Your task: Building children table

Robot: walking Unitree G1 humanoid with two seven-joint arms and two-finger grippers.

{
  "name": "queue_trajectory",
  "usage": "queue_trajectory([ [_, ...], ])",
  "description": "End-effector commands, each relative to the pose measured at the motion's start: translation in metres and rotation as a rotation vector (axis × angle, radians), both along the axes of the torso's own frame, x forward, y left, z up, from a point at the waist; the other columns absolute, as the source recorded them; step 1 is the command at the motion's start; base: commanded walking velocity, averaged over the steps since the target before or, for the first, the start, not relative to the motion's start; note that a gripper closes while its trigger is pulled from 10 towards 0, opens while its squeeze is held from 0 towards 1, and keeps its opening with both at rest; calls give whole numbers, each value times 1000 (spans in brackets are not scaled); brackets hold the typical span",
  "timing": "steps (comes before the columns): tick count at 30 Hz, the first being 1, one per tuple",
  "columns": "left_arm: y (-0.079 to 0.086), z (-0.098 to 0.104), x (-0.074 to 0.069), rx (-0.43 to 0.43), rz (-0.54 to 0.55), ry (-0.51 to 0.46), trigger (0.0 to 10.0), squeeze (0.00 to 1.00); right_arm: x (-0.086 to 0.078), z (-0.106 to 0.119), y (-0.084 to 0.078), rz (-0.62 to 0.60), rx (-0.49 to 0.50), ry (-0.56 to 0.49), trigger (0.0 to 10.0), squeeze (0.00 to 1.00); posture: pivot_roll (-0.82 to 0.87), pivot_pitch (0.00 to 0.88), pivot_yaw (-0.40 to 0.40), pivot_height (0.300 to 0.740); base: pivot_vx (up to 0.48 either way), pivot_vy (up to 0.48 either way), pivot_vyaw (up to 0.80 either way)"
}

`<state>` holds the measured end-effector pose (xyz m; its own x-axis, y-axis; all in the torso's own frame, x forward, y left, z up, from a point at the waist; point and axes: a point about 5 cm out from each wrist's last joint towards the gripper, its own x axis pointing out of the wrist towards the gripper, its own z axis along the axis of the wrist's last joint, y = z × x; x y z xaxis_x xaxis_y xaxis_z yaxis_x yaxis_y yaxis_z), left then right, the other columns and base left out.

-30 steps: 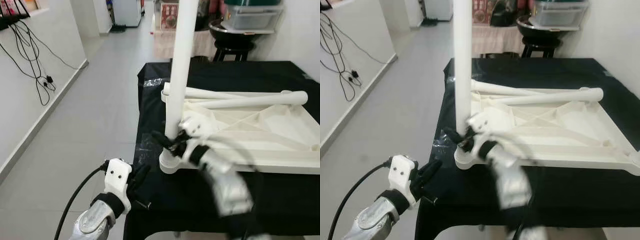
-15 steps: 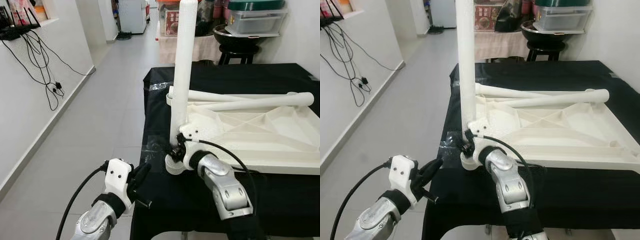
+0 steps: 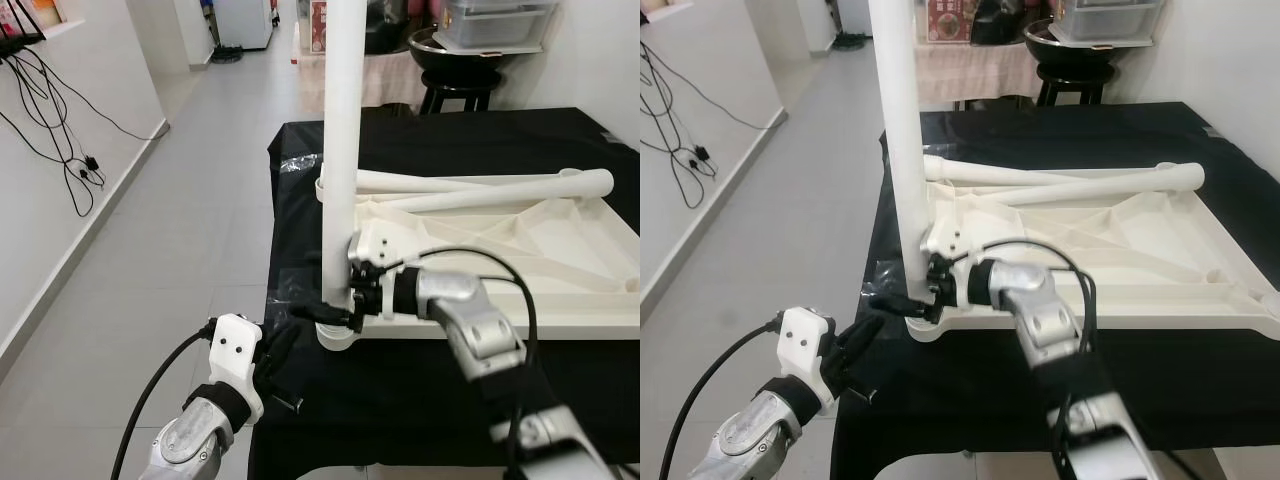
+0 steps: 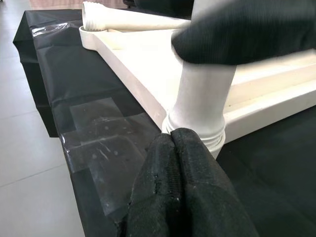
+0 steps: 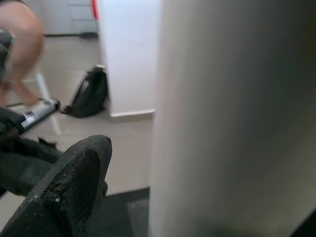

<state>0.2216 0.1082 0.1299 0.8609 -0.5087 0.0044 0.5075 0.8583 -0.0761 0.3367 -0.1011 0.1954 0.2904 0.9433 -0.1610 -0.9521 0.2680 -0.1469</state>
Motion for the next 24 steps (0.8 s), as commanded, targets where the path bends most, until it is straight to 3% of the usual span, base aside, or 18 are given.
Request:
queue_trajectory([
  [1,0,-3,-1,8,5,11,10000,0,2,2,4,54,30,16,10000,0,16,41,12,740,0,0,0],
  [4,0,-4,-1,8,3,12,10000,0,6,4,2,83,29,40,10000,0,22,39,13,740,0,0,0],
  [5,0,-4,-1,8,2,13,10000,0,9,3,0,85,4,39,2667,0,25,41,13,740,0,0,0],
  [7,-1,-4,-1,8,1,14,10000,0,10,1,-1,86,-14,38,2667,0,25,41,13,740,0,0,0],
  [8,-1,-4,-2,9,0,14,10000,0,11,0,-2,96,-17,48,0,0,32,43,15,740,0,0,0],
  [19,-1,-3,-4,12,4,14,10000,0,7,-23,-19,36,-15,83,0,0,34,57,12,740,0,0,0],
  [23,-1,-2,-5,10,2,13,10000,0,-3,-45,-35,-187,-67,84,0,0,22,71,2,740,0,0,0],
  [24,0,-2,-6,11,2,12,10000,0,-3,-56,-33,-429,-94,80,0,0,17,75,-2,740,0,0,0],
])
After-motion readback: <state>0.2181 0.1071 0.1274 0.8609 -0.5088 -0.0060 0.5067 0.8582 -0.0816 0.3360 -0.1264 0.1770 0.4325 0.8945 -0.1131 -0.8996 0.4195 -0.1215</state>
